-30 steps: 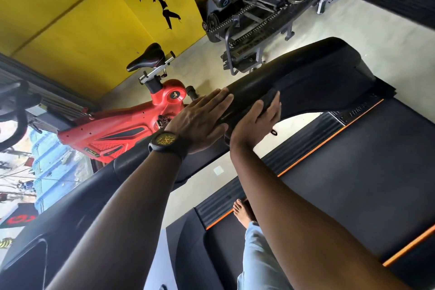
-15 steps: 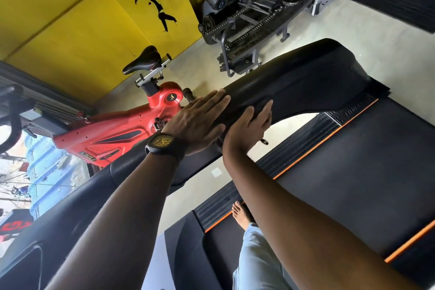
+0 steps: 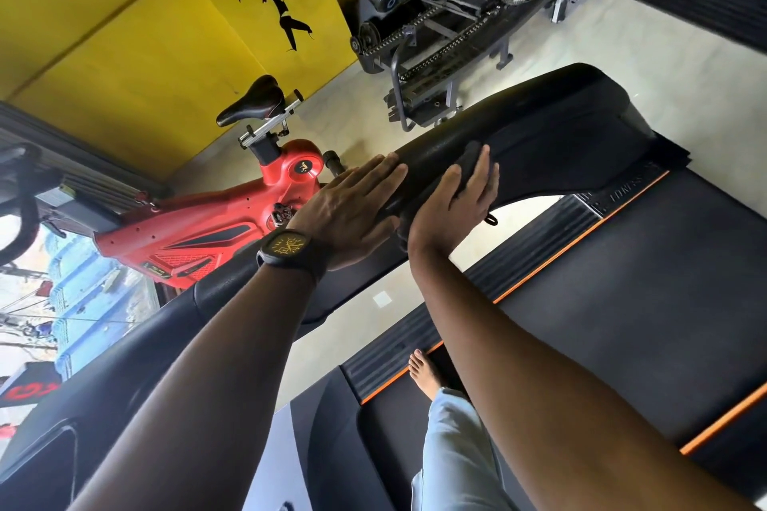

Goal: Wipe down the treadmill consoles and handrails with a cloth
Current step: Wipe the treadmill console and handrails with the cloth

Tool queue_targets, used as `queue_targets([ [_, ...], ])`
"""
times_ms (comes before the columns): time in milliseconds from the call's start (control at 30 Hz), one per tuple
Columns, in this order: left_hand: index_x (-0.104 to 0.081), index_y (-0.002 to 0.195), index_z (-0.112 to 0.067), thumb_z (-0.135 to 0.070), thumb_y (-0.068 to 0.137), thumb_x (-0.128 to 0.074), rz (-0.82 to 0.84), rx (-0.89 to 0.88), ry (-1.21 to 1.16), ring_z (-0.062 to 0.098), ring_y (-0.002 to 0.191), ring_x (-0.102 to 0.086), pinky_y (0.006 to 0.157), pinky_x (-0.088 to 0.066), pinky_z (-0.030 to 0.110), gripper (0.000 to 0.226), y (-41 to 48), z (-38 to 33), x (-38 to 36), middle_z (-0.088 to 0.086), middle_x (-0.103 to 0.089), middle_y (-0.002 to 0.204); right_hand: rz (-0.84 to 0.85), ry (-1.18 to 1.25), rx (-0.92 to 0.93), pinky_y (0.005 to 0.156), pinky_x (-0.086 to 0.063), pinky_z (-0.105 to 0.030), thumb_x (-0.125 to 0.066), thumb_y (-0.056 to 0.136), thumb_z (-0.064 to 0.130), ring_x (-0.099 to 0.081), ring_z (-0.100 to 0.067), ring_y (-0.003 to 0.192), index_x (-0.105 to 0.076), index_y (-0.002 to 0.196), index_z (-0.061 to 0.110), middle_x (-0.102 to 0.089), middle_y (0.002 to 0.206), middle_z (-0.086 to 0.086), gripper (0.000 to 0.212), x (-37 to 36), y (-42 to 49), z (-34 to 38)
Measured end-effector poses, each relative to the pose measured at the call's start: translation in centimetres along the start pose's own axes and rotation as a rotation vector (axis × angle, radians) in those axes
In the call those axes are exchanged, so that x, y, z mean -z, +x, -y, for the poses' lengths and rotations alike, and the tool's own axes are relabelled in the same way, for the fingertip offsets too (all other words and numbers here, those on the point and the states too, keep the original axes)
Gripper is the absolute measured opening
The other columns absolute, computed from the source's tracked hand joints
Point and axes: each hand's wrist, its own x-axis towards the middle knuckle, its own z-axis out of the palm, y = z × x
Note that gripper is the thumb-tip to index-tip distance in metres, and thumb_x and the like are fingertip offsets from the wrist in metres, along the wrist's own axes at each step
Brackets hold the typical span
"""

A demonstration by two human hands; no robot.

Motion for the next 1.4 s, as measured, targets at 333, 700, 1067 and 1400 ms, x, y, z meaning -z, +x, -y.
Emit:
queue_targets([
  [333,-0.012,0.161,-0.018,-0.055,0.098,-0.019,0.022,0.025,-0.032,0.023,0.152,-0.018,0.119,-0.021,0.036,0.073,2.2,-1.7,1.9,0.007,-0.014,0.167,0.014,0.03,0.076,0.114,-0.037,-0.047,-0.036,0.103,0.034,-0.037,-0.033,0.143,-0.045,0.152,0.013,-0.038,0.158,-0.019,0.054,0.5,0.1,0.6],
  [700,-0.014,0.16,-0.017,-0.052,0.102,-0.03,-0.013,-0.011,-0.015,0.023,0.152,-0.019,0.119,-0.019,0.036,0.069,5.3,-1.9,0.7,0.006,-0.018,0.166,0.084,0.013,0.122,0.122,-0.022,-0.034,-0.039,0.106,0.031,-0.03,-0.028,0.149,-0.041,0.153,0.008,-0.035,0.16,-0.016,0.052,0.9,3.0,-1.2],
  [1067,-0.016,0.159,-0.019,-0.047,0.101,-0.025,-0.015,-0.019,-0.065,0.02,0.153,-0.015,0.12,-0.011,0.034,0.065,5.7,-1.7,0.7,0.004,-0.018,0.166,-0.032,0.039,-0.088,0.111,-0.042,-0.055,-0.033,0.101,0.041,-0.038,-0.029,0.143,-0.039,0.155,0.024,-0.034,0.161,-0.01,0.057,0.3,4.3,-0.6],
  [1400,-0.012,0.16,-0.02,-0.048,0.1,-0.022,-0.001,-0.021,-0.092,0.016,0.154,-0.007,0.123,-0.008,0.033,0.067,5.8,-1.6,0.8,0.002,-0.011,0.167,-0.015,-0.004,0.035,0.113,-0.039,-0.051,-0.033,0.102,0.041,-0.036,-0.029,0.144,-0.044,0.153,0.023,-0.034,0.161,-0.011,0.055,0.5,4.2,-0.5],
])
